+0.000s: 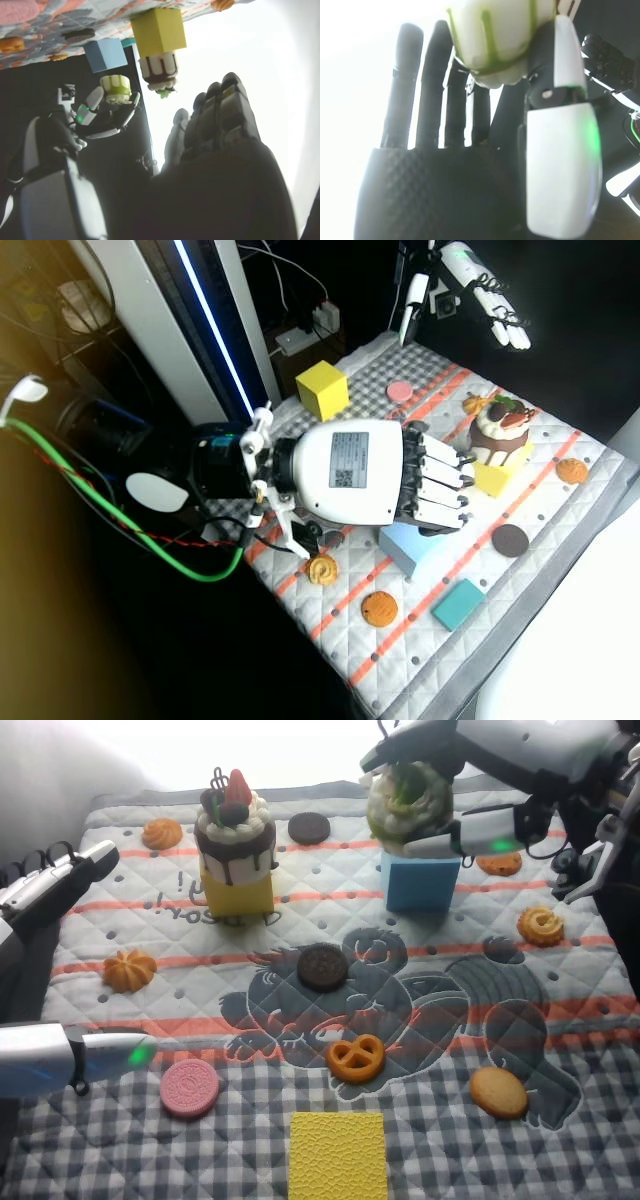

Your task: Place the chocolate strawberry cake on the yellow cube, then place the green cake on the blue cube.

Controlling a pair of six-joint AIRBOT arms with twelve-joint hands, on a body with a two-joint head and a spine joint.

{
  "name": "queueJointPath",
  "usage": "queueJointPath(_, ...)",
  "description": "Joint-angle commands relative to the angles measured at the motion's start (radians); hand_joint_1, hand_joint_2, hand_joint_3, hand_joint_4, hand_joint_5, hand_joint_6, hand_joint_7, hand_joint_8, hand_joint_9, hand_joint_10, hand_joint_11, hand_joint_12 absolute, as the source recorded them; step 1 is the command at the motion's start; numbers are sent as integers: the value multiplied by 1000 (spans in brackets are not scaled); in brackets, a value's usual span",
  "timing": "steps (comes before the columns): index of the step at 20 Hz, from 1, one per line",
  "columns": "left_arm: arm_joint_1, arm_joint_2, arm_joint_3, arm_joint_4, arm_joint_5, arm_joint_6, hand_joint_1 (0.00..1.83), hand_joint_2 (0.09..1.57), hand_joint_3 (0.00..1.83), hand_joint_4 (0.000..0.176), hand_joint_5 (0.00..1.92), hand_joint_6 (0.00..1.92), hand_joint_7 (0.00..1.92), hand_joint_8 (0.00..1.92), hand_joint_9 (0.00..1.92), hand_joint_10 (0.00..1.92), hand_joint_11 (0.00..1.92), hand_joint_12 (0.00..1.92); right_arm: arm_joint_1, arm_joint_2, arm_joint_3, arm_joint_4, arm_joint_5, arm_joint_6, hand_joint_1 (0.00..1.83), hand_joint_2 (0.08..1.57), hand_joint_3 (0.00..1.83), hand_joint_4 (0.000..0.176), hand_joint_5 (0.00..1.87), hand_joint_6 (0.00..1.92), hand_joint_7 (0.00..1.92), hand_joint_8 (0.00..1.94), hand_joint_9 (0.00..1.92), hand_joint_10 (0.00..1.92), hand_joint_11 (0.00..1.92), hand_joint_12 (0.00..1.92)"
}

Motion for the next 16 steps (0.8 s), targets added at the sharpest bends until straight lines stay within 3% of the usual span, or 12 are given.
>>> queueJointPath(1, -7, 1, 5, 21, -113, -6, 781, 824, 4, 152, 0, 0, 0, 0, 0, 0, 0, 0, 19, 3, 5, 20, 119, 3, 1227, 1153, 1, 0, 1005, 1011, 798, 1203, 727, 1004, 581, 1412)
queueJointPath(2, -7, 1, 5, 21, -113, -6, 788, 827, 5, 144, 0, 0, 0, 0, 0, 0, 0, 0, 19, 3, 6, 20, 116, 3, 1329, 1161, 0, 0, 973, 1065, 777, 1174, 779, 1275, 635, 1364)
queueJointPath(3, -7, 1, 5, 21, -113, -6, 782, 825, 4, 147, 0, 0, 0, 0, 0, 0, 0, 0, 19, 3, 7, 21, 112, 3, 1352, 1153, 0, 0, 958, 1086, 809, 1134, 816, 1295, 657, 1337)
queueJointPath(7, -7, 0, 4, 21, -113, -6, 784, 816, 0, 146, 0, 0, 0, 0, 0, 0, 0, 0, 18, -2, 15, 35, 93, 3, 1360, 1124, 0, 0, 921, 1089, 939, 999, 907, 1197, 734, 1266)
queueJointPath(8, -7, 0, 4, 21, -114, -6, 788, 823, 3, 135, 0, 0, 0, 0, 0, 0, 0, 0, 17, -7, 19, 39, 88, 3, 1363, 1114, 0, 0, 916, 1077, 979, 955, 929, 1175, 741, 1279)
queueJointPath(10, -7, 0, 2, 21, -117, -6, 798, 825, 3, 144, 0, 0, 0, 0, 0, 0, 0, 0, 9, -16, 25, 47, 76, 3, 1367, 1105, 0, 0, 904, 1083, 1036, 881, 944, 1159, 741, 1286)
queueJointPath(13, -7, 0, 0, 22, -118, -6, 786, 818, 0, 148, 0, 0, 0, 0, 0, 0, 0, 0, -12, -29, 37, 66, 55, 3, 1361, 1118, 0, 0, 891, 1141, 998, 936, 916, 1160, 721, 1236)
queueJointPath(14, -7, 1, 0, 22, -119, -6, 787, 822, 1, 143, 0, 0, 0, 0, 0, 0, 0, 0, -20, -32, 40, 75, 53, 3, 1366, 1106, 0, 0, 904, 1096, 1035, 885, 942, 1133, 744, 1227)
queueJointPath(15, -7, 1, -1, 23, -120, -6, 794, 825, 2, 163, 0, 0, 0, 0, 0, 0, 0, 0, -31, -35, 42, 85, 50, 3, 1367, 1104, 0, 0, 901, 1064, 1042, 878, 951, 1144, 770, 1238)
queueJointPath(16, -7, 1, -2, 23, -122, -6, 793, 828, 4, 163, 0, 0, 0, 0, 0, 0, 0, 0, -41, -37, 43, 93, 49, 3, 1371, 1109, 1, 0, 889, 992, 1028, 941, 940, 1209, 763, 1310)
